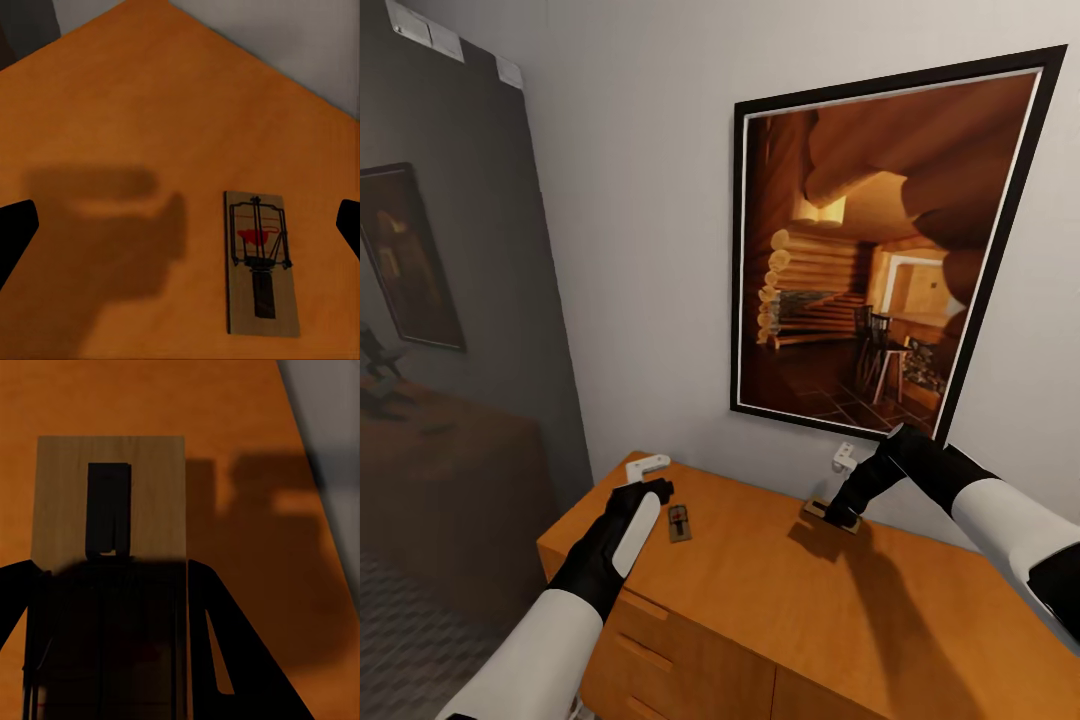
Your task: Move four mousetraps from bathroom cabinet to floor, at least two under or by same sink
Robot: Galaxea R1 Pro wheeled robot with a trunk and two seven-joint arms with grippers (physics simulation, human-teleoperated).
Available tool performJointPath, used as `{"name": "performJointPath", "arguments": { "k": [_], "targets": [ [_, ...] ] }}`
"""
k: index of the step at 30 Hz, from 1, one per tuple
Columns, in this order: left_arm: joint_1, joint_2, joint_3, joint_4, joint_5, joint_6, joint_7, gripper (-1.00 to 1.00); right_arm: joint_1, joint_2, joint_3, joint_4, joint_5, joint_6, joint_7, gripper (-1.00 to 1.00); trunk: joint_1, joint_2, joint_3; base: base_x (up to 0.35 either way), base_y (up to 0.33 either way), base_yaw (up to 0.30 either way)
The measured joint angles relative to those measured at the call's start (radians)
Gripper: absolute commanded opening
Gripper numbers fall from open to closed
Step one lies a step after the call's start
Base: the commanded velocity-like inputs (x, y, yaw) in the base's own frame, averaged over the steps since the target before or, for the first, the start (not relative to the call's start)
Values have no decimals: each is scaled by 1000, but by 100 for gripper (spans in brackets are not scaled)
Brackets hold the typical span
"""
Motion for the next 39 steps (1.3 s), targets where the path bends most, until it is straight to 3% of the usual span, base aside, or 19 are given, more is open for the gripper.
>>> {"name": "performJointPath", "arguments": {
  "k": [11, 22, 29, 39],
  "targets": [
    [-3, 0, -36, 10, -12, 0, -24, 100, 0, 0, 1, 0, 0, 0, -7, -100, 0, 0, 0, 0, 0, 0],
    [-124, 0, -43, 91, -15, 21, -32, 100, 0, 0, 1, 0, 1, -1, -8, -100, 0, 0, 0, 0, 0, 0],
    [-137, 0, -89, 99, -28, -27, -44, 100, 0, 0, 1, 0, 1, -3, -8, -100, 0, 0, 0, 0, 0, 0],
    [-138, 0, -106, 107, -33, -42, -48, 100, 0, 0, 1, 0, 2, -3, -8, -100, 0, 0, 0, 0, 0, 0]
  ]
}}
